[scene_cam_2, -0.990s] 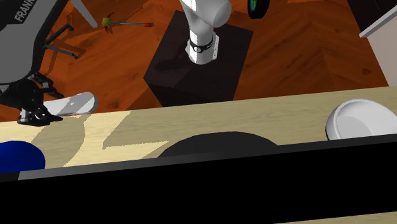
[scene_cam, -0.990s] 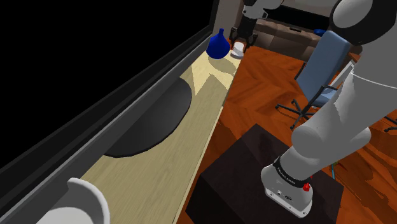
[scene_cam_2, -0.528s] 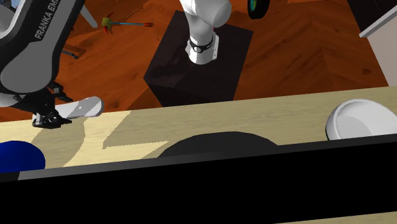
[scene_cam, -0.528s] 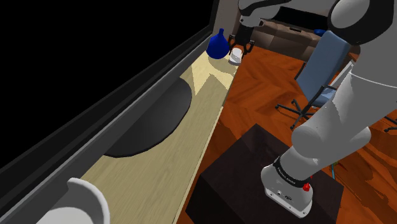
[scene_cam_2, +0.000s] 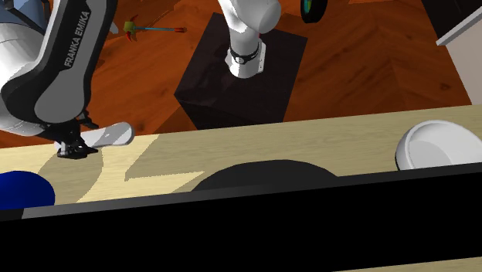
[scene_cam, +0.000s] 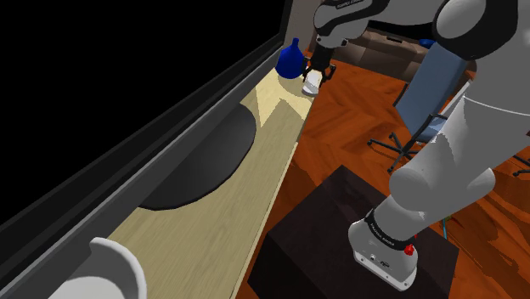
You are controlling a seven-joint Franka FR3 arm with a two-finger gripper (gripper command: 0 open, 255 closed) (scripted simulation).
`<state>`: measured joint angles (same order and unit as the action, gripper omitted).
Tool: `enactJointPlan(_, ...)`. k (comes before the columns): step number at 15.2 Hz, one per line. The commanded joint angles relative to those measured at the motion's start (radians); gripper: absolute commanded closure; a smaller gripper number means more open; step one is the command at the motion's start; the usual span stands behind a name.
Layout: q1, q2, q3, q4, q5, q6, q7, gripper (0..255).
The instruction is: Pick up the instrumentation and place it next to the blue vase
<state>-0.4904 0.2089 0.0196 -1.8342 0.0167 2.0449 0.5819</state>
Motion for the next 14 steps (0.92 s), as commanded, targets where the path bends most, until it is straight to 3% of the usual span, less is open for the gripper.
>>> enactJointPlan(1, 0.000, 0.007, 0.000, -0.017, 0.000, 0.026, 0.000, 255)
enactJointPlan(14, 0.001, 0.072, 0.000, -0.089, 0.000, 0.161, -0.002, 255)
